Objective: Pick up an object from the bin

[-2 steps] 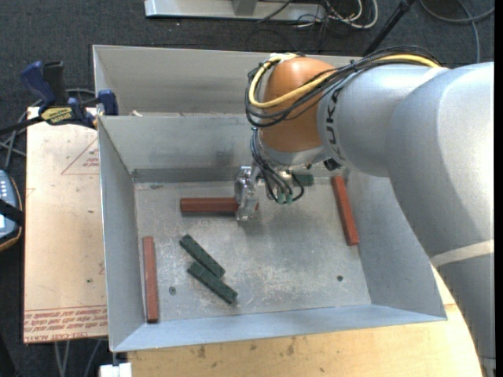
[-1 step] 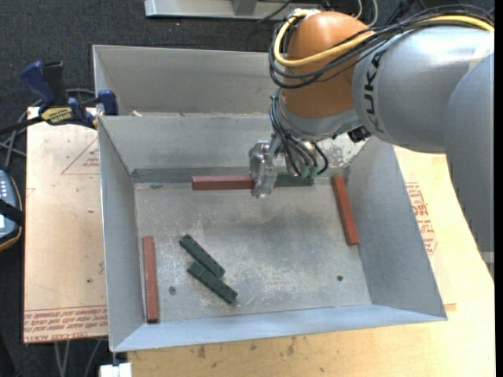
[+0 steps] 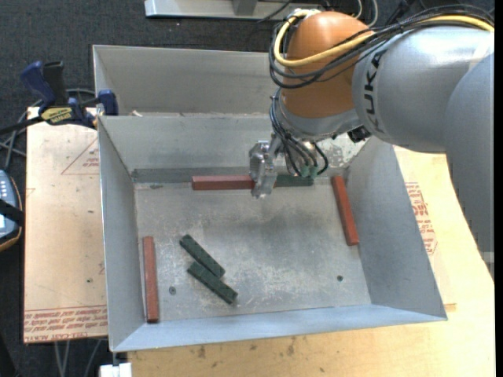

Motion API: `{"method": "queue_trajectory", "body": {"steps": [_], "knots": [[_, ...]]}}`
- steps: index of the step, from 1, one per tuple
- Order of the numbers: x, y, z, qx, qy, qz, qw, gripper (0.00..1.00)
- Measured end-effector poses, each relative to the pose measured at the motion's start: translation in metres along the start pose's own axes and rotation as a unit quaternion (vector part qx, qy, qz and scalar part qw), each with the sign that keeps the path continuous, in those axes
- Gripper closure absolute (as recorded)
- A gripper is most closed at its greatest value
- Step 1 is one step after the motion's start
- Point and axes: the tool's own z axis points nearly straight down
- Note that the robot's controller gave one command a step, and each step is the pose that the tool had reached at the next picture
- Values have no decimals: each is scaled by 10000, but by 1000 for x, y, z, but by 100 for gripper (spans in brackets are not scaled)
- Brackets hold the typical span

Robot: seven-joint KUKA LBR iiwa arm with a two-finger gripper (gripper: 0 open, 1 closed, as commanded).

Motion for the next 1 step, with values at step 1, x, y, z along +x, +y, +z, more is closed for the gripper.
{"method": "queue_trajectory", "body": {"steps": [1], "knots": [[22,-37,-43,-5,52,50,10000,100]]}}
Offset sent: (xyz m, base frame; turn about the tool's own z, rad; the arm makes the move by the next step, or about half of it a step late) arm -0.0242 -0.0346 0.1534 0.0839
